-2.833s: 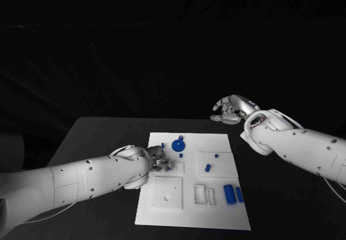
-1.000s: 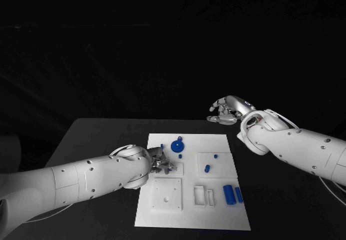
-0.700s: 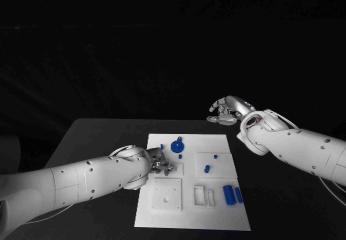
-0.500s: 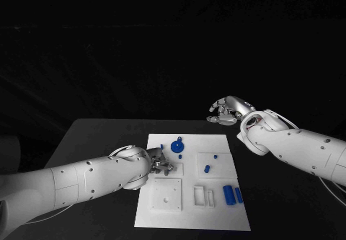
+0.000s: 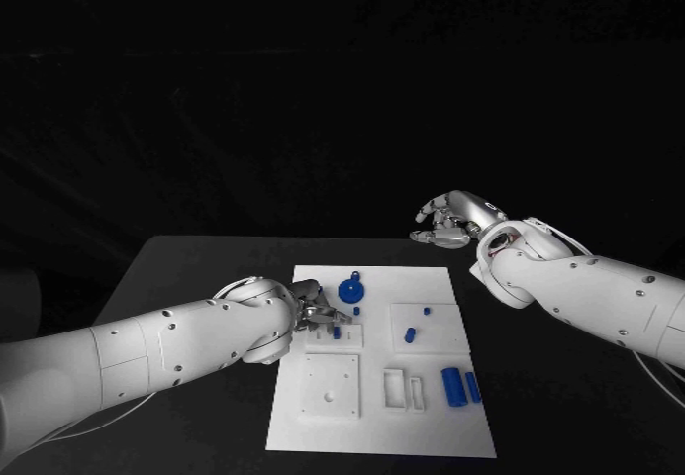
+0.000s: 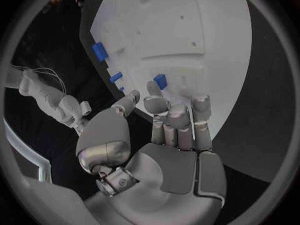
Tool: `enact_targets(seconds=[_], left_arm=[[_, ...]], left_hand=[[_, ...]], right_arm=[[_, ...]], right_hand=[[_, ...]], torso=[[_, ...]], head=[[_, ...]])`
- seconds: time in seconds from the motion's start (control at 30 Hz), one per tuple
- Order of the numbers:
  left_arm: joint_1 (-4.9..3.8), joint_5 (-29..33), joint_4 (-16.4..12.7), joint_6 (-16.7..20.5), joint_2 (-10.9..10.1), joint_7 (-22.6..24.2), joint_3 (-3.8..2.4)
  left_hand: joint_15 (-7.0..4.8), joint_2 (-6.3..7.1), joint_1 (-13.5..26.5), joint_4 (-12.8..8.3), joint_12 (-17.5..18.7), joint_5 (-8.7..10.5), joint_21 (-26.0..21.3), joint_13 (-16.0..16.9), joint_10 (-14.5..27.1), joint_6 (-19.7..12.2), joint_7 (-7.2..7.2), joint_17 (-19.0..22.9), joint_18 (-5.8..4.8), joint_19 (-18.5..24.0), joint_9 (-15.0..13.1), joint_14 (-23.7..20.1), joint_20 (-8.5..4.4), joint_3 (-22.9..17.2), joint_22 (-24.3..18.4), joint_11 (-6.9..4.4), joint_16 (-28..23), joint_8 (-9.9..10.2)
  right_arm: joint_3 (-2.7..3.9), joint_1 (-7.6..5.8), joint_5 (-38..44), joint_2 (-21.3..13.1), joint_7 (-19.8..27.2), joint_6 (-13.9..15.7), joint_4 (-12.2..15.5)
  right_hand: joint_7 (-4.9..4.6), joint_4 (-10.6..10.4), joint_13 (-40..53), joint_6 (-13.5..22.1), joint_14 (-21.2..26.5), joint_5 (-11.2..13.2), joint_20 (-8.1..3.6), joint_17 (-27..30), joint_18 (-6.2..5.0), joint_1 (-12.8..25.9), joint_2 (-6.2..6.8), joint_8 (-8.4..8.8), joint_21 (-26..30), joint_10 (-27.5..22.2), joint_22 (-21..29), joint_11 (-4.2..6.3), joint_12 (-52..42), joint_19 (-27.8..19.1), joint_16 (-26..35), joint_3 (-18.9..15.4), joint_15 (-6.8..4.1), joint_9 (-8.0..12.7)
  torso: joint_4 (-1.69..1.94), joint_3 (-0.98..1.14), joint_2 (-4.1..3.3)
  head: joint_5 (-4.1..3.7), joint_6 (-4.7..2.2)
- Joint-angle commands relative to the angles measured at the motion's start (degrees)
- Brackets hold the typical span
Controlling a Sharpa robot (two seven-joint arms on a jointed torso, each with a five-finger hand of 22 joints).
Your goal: Assemble the parts on the task board
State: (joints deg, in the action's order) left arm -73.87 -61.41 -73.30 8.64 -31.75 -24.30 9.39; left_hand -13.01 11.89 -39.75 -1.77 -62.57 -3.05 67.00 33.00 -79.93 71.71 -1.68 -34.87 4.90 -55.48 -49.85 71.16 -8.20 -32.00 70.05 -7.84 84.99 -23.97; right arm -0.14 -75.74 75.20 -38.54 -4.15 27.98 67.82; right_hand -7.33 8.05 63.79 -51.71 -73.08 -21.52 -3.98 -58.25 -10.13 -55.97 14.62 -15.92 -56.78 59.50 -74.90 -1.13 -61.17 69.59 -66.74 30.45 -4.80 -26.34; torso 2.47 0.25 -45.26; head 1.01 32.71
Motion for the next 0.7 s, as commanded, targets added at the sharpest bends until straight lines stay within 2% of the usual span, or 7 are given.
enact_targets(seconds=[0.03, 0.17, 0.27, 0.33, 0.47, 0.57, 0.7], left_arm=[[-0.28, 1.88, -0.32, -1.53, -0.16, 0.52, -0.34], [-0.54, 2.53, -0.53, -1.81, -0.52, 0.76, -1.08], [-0.7, 2.69, -0.53, -1.66, -0.91, 0.85, -2.21], [-1.35, 3.08, -0.26, -1.6, -1.17, 1.03, -2.42], [-2.84, 4.0, 0.82, -2.18, -1.63, 1.23, -2.56], [-3.48, 4.16, 2.28, -2.16, -1.56, 1.32, -2.56], [-4.17, 4.16, 5.56, -3.05, -0.77, 1.25, -2.56]], left_hand=[[-0.12, 1.09, -0.21, 0.39, -0.04, 0.23, -0.34, -0.11, 0.31, -0.48, 0.03, 0.1, 1.14, 0.33, 0.14, -0.32, -7.3, 0.03, -0.04, 0.11, 0.06, 0.24], [-0.12, 1.2, -0.25, 0.49, -0.02, 0.23, -0.36, -0.13, 0.33, -0.49, 0.04, 0.11, 1.16, 0.34, 0.16, -0.34, -7.31, -0.01, -0.06, 0.12, 0.04, 0.26], [-0.13, 1.14, -1.07, 0.36, 0.54, 0.21, -0.52, -0.4, 0.85, -1.21, 0.24, 0.38, 1.23, 0.51, 0.33, -0.82, -7.33, -0.34, -0.13, 0.27, -0.49, 0.73], [-0.01, 0.79, -1.57, 0.2, 1.15, 0.22, -0.79, -0.73, 1.21, -1.69, 0.47, 0.71, 1.15, 0.85, 0.46, -1.3, -7.21, -0.23, -0.23, 0.5, -1.13, 1.11], [0.57, -1.44, -3.44, -1.7, 2.7, 0.15, -1.55, -1.58, 1.52, -2.32, 0.99, 1.51, 0.73, 1.73, 0.84, -1.85, -6.79, 1.51, -0.54, 1.03, -2.41, 2.2], [0.88, -2.57, -4.58, -2.99, 4.1, 0.1, -2.21, -2.21, 2.32, -3.39, 1.44, 2.48, 0.47, 2.23, 1.25, -2.38, -6.57, 2.43, -0.83, 1.39, -3.81, 3.36], [1.24, -2.88, -4.88, -3.41, 5.47, 0.02, -3.27, -2.74, 3.39, -4.85, 1.94, 3.46, 0.12, 2.95, 1.72, -3.13, -6.28, 3.06, -1.3, 1.84, -5.16, 4.61]], right_arm=[[0.02, 0.03, 0.4, -0.03, 0.55, -0.45, -0.01], [0.02, 0.03, 0.4, -0.1, 0.56, -0.46, 0.02], [0.02, 0.03, 0.4, -0.2, 0.56, -0.43, 0.02], [0.02, 0.03, 0.4, -0.25, 0.56, -0.45, 0.04], [0.02, 0.03, 0.4, -0.39, 0.55, -0.44, 0.07], [0.02, 0.03, 0.39, -0.42, 0.54, -0.43, 0.07], [0.02, 0.03, 0.38, -0.43, 0.53, -0.44, 0.1]], right_hand=[[-0.27, 0.0, -0.07, 0.06, 0.06, -0.29, -0.45, -0.08, -4.87, 0.35, -0.05, -0.17, 0.26, -0.25, -0.42, 0.01, -0.19, -0.06, 0.26, -0.31, -0.38, 0.05], [-0.27, -0.01, -0.08, 0.06, 0.06, -0.3, -0.45, -0.08, -4.87, 0.36, -0.05, -0.17, 0.27, -0.25, -0.42, 0.01, -0.19, -0.06, 0.26, -0.32, -0.38, 0.06], [-0.27, -0.02, -0.08, 0.06, 0.06, -0.32, -0.45, -0.08, -4.87, 0.39, -0.05, -0.16, 0.27, -0.25, -0.42, 0.0, -0.19, -0.06, 0.26, -0.33, -0.38, 0.06], [-0.27, -0.04, -0.09, 0.07, 0.06, -0.34, -0.45, -0.08, -4.87, 0.43, -0.05, -0.16, 0.28, -0.25, -0.43, 0.0, -0.2, -0.05, 0.27, -0.36, -0.37, 0.06], [-0.28, -0.05, -0.1, 0.08, 0.05, -0.37, -0.45, -0.09, -4.87, 0.45, -0.07, -0.15, 0.28, -0.25, -0.43, 0.0, -0.2, -0.05, 0.27, -0.37, -0.37, 0.07], [-0.28, -0.05, -0.11, 0.09, 0.05, -0.39, -0.45, -0.09, -4.87, 0.44, -0.07, -0.15, 0.29, -0.25, -0.43, 0.0, -0.21, -0.05, 0.27, -0.37, -0.37, 0.07], [-0.3, -0.03, -0.13, 0.23, 0.03, -0.43, -0.47, -0.1, -4.87, 0.4, -0.11, -0.07, 0.3, -0.23, -0.44, -0.01, -0.23, -0.03, 0.27, -0.36, -0.37, 0.11]], torso=[[-0.01, 0.02, 0.02], [-0.03, 0.03, -0.03], [-0.06, -0.01, -0.06], [-0.09, -0.03, -0.05], [-0.1, 0.03, -0.06], [-0.04, 0.05, -0.07], [0.02, -0.01, -0.08]], head=[[0.08, -0.03], [0.17, -0.15], [0.09, -0.13], [0.09, -0.14], [0.1, -0.22], [0.12, -0.39], [0.03, -0.58]])
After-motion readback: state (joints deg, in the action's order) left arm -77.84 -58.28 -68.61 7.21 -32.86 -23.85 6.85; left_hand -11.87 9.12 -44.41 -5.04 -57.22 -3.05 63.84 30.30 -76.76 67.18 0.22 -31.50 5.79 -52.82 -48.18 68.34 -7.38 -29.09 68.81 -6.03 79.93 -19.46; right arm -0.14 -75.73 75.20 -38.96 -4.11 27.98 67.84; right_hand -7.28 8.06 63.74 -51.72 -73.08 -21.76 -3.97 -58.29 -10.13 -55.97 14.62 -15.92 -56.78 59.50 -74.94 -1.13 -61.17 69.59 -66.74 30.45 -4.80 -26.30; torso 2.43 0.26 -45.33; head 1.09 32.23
